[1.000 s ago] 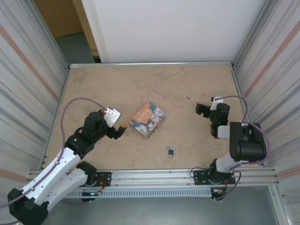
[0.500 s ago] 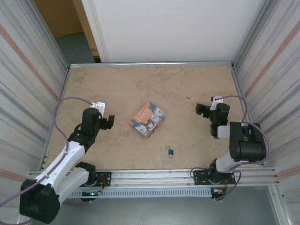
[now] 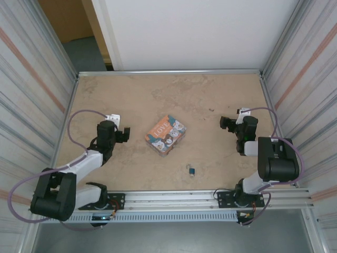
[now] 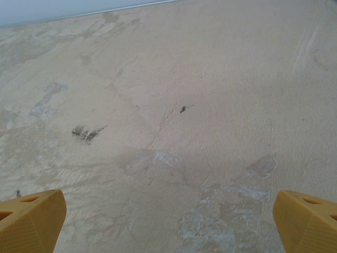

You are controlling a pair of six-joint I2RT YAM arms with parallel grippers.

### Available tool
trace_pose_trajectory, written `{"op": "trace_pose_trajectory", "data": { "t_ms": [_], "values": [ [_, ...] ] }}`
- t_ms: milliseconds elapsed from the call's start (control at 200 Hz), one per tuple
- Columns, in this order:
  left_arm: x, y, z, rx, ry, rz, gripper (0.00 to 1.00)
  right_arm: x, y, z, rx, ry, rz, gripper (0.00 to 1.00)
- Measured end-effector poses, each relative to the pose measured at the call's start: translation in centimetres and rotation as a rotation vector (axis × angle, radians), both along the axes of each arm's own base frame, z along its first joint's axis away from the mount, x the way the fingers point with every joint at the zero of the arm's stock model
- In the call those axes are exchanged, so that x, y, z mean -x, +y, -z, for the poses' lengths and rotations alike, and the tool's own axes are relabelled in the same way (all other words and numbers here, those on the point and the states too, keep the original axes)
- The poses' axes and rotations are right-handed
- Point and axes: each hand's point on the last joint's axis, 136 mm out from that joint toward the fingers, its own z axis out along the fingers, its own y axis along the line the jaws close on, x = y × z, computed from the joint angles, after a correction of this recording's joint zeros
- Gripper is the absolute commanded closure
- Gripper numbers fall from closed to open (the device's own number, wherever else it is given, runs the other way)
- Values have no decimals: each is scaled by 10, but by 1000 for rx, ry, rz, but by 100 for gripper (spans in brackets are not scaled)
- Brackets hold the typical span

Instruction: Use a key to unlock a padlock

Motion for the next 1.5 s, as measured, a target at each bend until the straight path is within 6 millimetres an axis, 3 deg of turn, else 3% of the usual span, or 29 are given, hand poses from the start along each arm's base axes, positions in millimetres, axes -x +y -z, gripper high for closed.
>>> {"op": "trace_pose_trajectory", "data": {
  "t_ms": [130,391,1047,1503],
  "values": [
    [-7,-3,-7,37,-50,24,1,0,0,0,0,0,0,1],
    [-14,11,-18,112,-162,11,1,0,0,0,0,0,0,1],
    [-18,7,-26,167,-208,42,1,0,0,0,0,0,0,1],
    [-28,39,-25,163,-259,-45,1,0,0,0,0,0,0,1]
  ]
}}
